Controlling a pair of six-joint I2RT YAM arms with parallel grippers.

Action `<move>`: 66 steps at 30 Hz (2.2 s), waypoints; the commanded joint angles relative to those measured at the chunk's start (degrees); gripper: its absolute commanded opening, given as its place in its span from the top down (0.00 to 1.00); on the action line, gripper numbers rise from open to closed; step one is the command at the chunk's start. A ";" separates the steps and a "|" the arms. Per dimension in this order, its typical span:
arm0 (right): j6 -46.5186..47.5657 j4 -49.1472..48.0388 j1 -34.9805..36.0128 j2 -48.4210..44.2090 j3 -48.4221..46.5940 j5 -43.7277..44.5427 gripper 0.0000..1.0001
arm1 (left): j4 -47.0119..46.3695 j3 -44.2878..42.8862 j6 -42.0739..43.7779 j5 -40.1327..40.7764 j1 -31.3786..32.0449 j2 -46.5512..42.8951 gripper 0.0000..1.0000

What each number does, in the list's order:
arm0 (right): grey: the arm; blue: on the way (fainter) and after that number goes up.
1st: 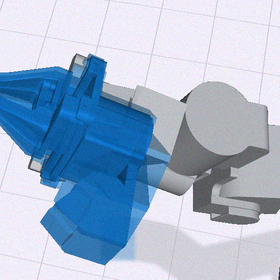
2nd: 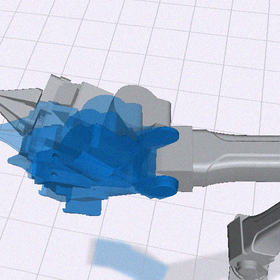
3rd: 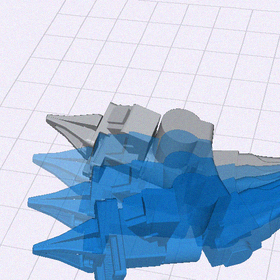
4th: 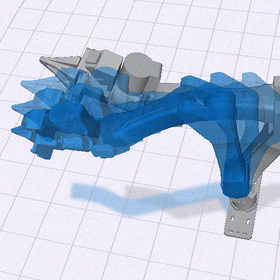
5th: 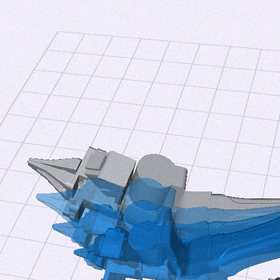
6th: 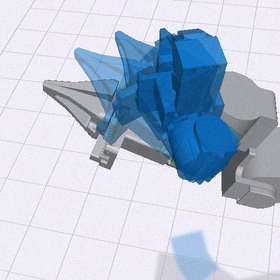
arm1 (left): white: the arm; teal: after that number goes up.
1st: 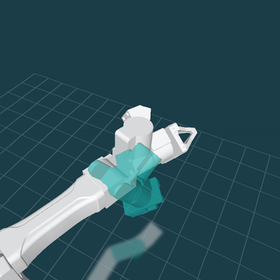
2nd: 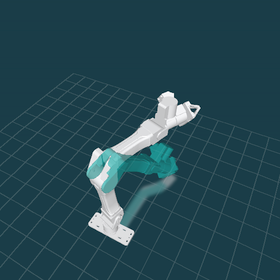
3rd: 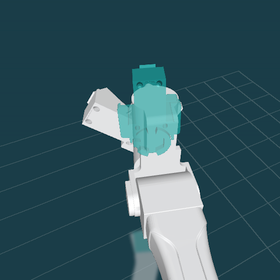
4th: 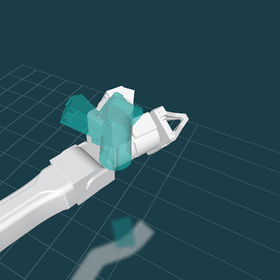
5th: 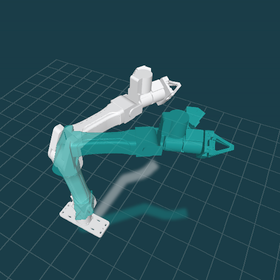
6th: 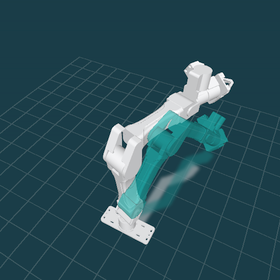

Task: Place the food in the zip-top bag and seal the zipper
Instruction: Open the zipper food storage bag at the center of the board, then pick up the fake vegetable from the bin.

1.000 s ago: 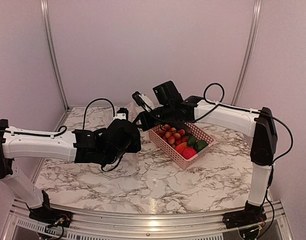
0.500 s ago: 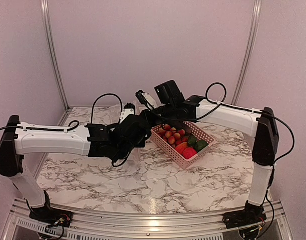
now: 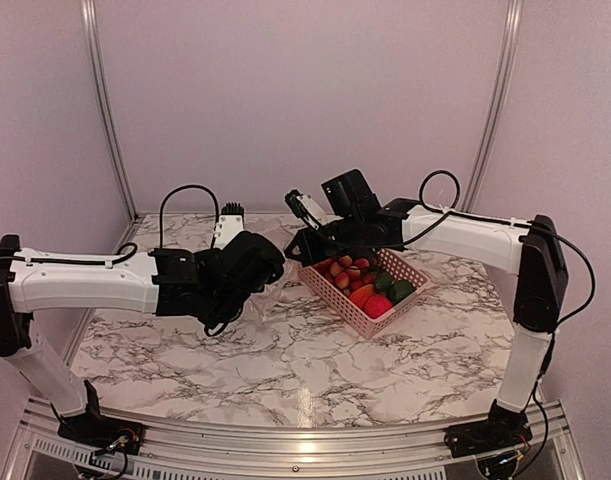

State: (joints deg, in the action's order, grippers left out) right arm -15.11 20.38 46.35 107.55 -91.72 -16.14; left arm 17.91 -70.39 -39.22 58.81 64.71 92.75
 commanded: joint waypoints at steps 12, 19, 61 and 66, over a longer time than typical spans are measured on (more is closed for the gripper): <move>26.52 7.38 -5.87 -11.32 5.26 -20.91 0.63 | -2.54 3.28 7.86 -1.07 -2.48 -7.26 1.00; 41.53 20.00 -12.43 -17.18 5.81 -16.41 0.45 | 0.99 0.69 11.84 -5.32 -3.48 -6.42 1.00; 59.74 9.32 -18.12 -6.84 17.48 9.92 0.67 | 11.43 -12.16 12.65 -30.09 -11.58 3.21 1.00; 58.32 12.90 -19.56 -9.42 13.16 8.62 0.87 | 10.13 -11.17 12.26 -30.84 -12.03 3.42 1.00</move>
State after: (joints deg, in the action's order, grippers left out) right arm 45.45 30.20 28.10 99.55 -74.50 -7.75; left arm 30.96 -82.67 -25.91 29.93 53.06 97.03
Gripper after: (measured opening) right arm 0.269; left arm 0.011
